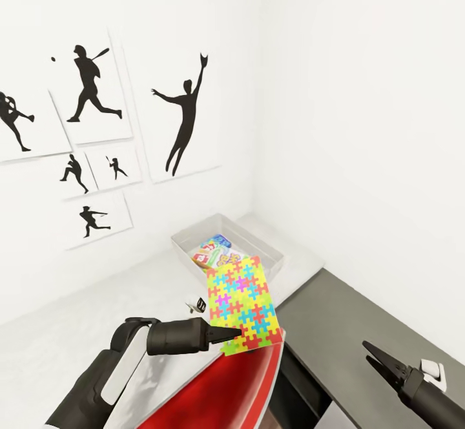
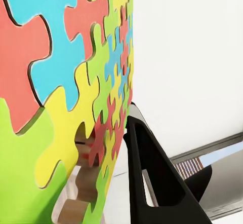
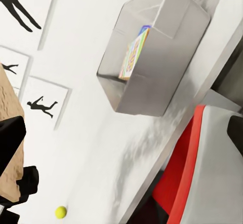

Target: Put all the toys in the child's room - the three board games (two on the bed and one on the table), the two jigsaw puzzles on the table, and the tennis ball on the table - inside the toy box on the table in the child's room.

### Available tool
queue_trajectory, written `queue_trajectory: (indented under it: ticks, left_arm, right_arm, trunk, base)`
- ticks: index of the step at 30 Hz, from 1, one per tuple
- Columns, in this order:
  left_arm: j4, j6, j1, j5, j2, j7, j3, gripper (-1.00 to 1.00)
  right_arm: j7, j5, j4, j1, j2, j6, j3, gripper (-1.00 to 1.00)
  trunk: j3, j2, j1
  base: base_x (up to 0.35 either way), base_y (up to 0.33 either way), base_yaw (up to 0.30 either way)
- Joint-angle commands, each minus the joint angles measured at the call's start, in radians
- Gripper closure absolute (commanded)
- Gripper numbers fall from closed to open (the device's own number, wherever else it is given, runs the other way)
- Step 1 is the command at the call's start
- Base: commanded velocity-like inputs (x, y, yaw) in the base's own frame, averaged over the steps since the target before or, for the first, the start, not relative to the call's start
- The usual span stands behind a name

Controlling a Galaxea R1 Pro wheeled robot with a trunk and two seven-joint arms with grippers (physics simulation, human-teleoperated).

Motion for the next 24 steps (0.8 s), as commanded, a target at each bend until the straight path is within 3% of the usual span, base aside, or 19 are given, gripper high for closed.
queue_trajectory:
  ticks: [1, 24]
  left_arm:
    - [0.0, 0.004, -0.001, 0.001, 0.001, -0.002, -0.001, 1.0]
    - [0.0, 0.004, -0.001, 0.001, 0.001, -0.008, -0.002, 1.0]
  right_arm:
    - [0.0, -0.003, -0.001, 0.0, 0.0, 0.005, -0.001, -1.0]
    - [0.0, -0.002, -0.001, 0.0, 0.0, 0.006, -0.001, -1.0]
  trunk:
    - [-0.002, -0.002, 0.001]
    - [-0.002, -0.002, 0.001]
  base:
    - [0.021, -0.003, 0.022]
    - [0.056, -0.025, 0.016]
